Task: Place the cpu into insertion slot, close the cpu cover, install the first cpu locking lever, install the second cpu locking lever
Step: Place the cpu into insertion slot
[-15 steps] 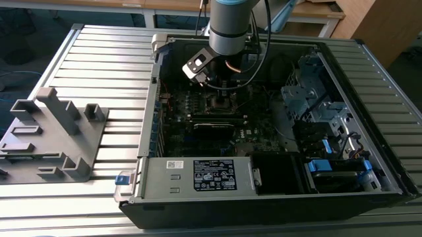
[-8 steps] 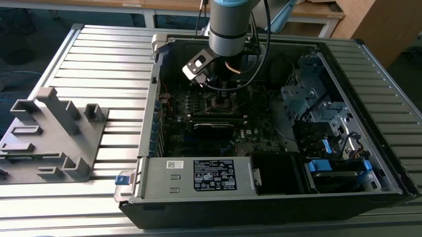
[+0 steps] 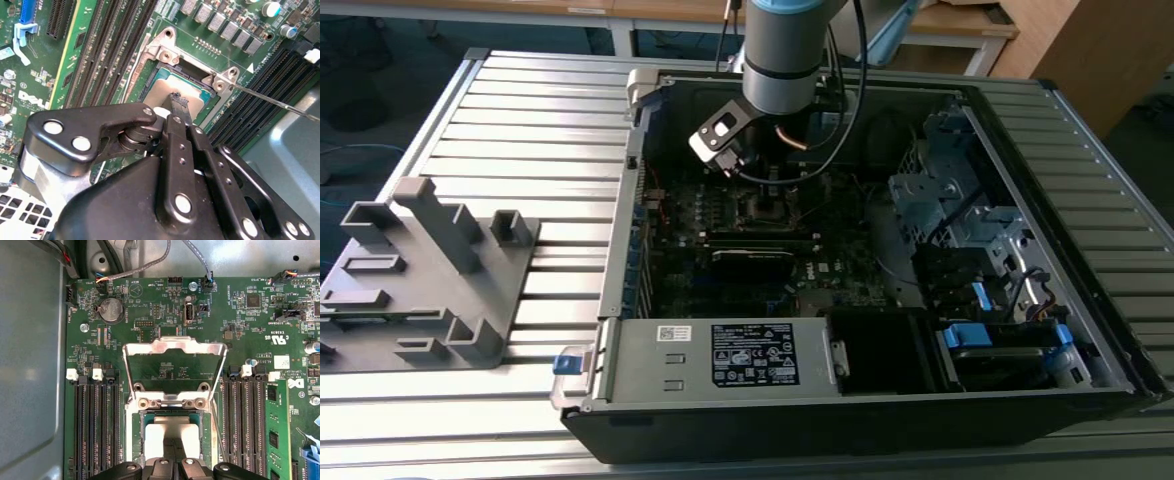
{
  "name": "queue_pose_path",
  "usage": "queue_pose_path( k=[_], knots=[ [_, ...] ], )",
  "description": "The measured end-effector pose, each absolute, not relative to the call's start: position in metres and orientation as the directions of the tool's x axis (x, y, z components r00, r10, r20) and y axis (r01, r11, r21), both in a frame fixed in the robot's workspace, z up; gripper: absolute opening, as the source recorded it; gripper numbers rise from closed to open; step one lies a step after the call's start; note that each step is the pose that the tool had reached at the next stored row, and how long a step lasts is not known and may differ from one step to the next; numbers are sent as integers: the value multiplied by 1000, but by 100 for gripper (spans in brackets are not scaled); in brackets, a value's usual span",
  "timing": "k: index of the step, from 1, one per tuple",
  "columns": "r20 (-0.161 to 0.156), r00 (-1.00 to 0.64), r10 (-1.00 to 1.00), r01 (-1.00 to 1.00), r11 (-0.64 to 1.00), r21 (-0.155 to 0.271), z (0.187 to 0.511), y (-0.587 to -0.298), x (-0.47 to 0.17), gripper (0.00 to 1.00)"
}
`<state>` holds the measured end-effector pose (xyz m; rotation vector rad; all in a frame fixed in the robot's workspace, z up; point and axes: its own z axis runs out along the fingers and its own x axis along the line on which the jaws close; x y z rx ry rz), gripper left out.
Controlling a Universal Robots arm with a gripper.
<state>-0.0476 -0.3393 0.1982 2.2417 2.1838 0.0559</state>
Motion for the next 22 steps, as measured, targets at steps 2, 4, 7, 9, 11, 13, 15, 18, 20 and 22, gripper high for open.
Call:
queue_pose_path(
  k=[2,4,7,9,11,13,15,18,20,22],
  knots=[
    [18,26,1000,999,-26,33,198,-339,-48,11],
    [18,26,1000,999,-26,33,198,-339,-48,11],
    [18,26,1000,999,-26,33,198,-339,-48,11],
    [18,26,1000,999,-26,33,198,-339,-48,11],
    [21,26,999,999,-27,35,199,-339,-47,11],
    [18,26,999,999,-27,34,204,-339,-47,11],
    [18,26,999,999,-26,34,208,-339,-48,11],
    [18,26,1000,999,-26,33,214,-339,-48,11],
    [18,26,1000,999,-26,34,214,-339,-48,11],
    [18,26,1000,999,-26,34,214,-339,-48,11]
  ],
)
